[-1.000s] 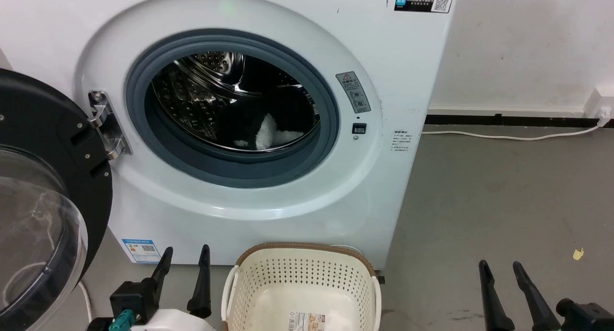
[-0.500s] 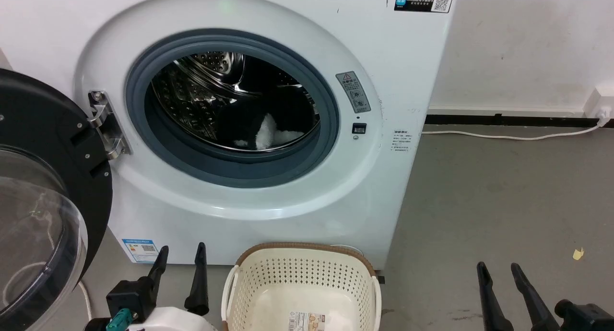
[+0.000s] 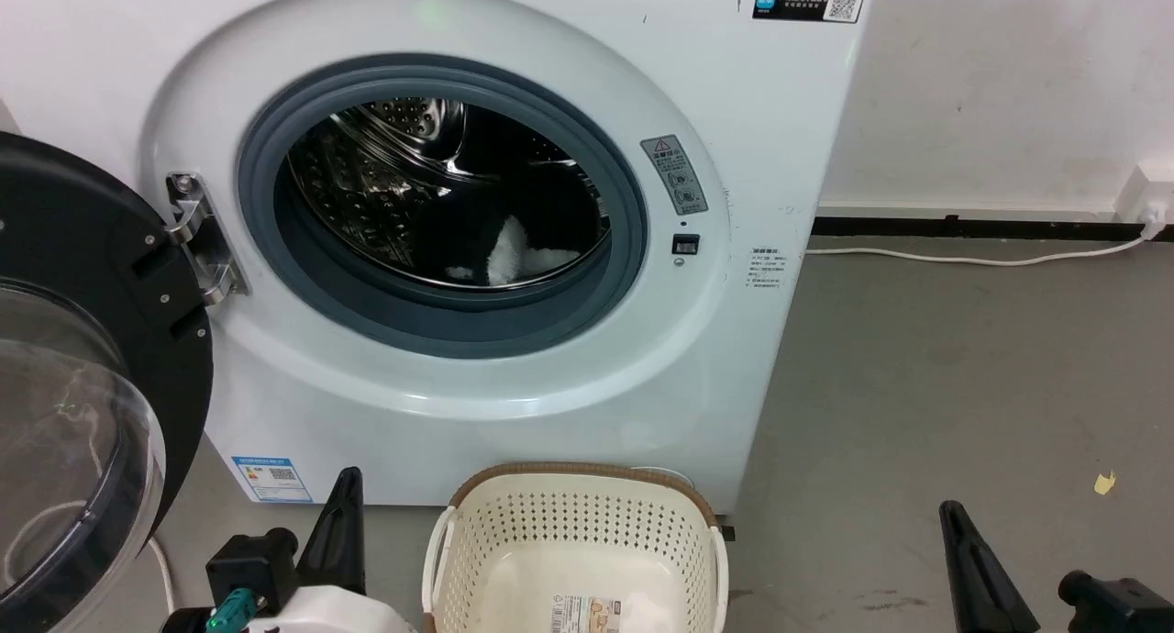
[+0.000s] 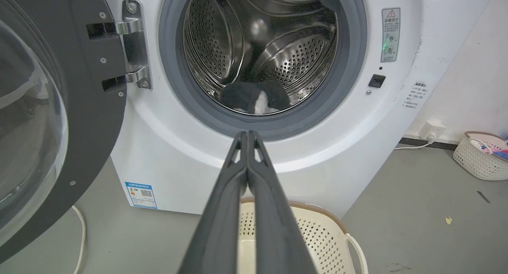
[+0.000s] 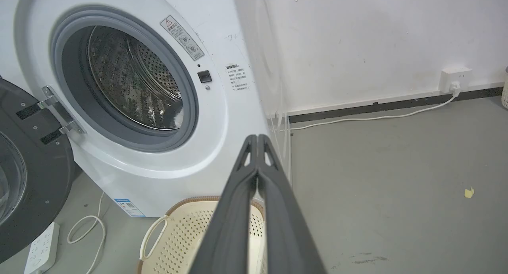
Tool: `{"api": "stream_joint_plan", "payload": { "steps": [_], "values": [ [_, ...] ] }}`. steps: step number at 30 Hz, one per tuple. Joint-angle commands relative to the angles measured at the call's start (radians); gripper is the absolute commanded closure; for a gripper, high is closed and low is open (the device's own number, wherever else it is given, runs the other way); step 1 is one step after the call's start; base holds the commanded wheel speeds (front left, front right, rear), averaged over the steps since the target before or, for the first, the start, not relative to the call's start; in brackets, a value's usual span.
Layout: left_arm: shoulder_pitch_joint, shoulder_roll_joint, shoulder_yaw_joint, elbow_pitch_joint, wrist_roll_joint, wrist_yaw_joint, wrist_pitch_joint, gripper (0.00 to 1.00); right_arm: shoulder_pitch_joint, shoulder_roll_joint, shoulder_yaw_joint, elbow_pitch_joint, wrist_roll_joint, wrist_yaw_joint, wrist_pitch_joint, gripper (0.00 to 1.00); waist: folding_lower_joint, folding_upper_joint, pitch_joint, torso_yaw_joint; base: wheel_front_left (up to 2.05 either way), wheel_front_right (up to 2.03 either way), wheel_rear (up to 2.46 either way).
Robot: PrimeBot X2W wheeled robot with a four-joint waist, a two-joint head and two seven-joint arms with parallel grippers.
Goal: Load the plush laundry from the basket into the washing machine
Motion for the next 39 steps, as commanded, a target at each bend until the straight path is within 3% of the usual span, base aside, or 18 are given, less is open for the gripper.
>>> {"api": "stream_joint_plan", "payload": {
  "steps": [1,39],
  "values": [
    [0.0,-0.006,0.008,-0.004,0.012,-0.005,0.003,1.0,-0.007,0.0,0.001,-0.002,-0.012,0.0,0.003,1.0,0.0,0.0,0.0,-0.001,0.0,0.0,0.0],
    [0.0,-0.082,0.102,-0.04,0.162,-0.068,0.073,1.0,-0.055,0.0,0.006,-0.014,-0.106,0.0,0.057,1.0,0.0,0.0,0.017,-0.04,0.0,0.0,0.0]
  ]
}}
